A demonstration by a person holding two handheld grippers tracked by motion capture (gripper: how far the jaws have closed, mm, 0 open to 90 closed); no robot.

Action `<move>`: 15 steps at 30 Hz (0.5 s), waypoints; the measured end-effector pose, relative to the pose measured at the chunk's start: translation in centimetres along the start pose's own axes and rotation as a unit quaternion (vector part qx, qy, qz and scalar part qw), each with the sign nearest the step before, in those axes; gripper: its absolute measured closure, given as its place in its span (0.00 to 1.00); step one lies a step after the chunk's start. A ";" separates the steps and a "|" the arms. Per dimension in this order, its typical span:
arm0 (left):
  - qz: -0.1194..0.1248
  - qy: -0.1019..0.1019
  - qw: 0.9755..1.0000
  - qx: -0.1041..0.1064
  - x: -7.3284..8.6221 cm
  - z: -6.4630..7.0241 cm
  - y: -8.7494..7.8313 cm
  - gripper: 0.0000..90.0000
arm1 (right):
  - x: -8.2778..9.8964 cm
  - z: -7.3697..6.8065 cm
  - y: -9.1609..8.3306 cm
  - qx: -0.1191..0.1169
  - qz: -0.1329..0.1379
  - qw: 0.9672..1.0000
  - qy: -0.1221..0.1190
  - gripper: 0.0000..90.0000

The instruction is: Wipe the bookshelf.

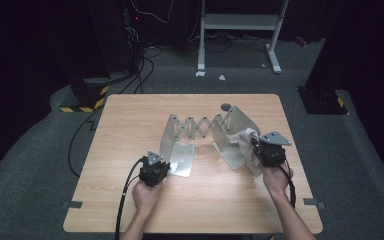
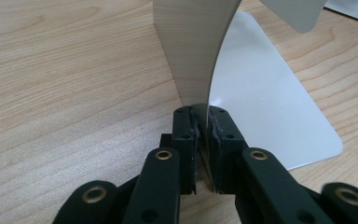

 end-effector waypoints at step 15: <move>0.001 0.001 1.000 -0.001 0.0 0.0 0.0 0.91 | 5.3 -0.1 3.9 -0.012 -0.084 0.996 0.016 0.92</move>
Point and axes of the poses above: each handheld gripper's, and its own axes: y roughly forward along the jaws, x roughly out of its underside, z roughly to its right, the point moved 2 cm from there along y, roughly forward along the jaws, and after that the axes turned 8 degrees about x, right-handed, at the moved point
